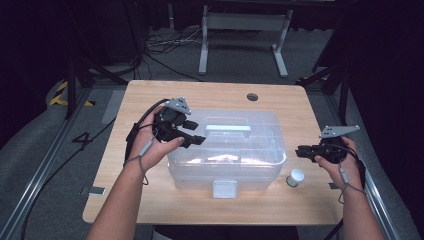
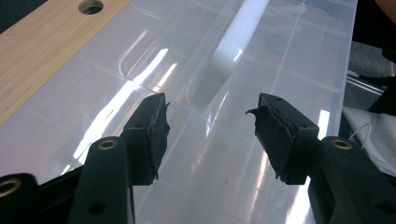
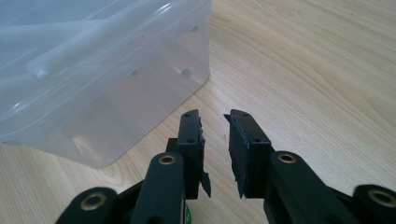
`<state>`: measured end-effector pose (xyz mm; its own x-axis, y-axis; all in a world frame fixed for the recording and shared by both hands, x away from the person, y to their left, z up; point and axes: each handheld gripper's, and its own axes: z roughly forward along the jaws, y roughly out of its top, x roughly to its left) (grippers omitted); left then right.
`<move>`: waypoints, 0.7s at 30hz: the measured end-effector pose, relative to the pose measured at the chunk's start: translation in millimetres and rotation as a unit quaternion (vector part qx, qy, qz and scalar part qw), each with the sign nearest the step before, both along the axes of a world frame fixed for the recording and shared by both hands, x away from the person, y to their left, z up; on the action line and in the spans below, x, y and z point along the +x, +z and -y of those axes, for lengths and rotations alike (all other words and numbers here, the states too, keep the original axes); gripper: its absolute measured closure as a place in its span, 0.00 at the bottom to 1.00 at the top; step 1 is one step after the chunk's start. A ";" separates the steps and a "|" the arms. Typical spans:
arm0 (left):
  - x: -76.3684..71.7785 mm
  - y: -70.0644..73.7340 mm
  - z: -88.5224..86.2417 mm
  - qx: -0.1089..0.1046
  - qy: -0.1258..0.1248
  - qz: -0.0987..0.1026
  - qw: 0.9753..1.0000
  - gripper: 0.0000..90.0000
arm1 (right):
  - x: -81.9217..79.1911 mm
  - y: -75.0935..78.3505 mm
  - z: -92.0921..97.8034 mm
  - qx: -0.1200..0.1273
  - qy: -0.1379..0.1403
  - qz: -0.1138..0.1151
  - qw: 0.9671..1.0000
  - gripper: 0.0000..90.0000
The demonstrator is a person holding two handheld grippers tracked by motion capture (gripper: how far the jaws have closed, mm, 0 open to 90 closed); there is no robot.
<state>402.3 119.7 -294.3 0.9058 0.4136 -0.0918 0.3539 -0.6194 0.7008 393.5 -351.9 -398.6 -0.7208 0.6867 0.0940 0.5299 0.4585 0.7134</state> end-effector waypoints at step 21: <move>10.5 -8.8 28.4 0.000 -0.011 0.012 1.000 0.58 | 1.2 -0.3 -4.3 -0.001 0.009 -0.001 1.000 0.82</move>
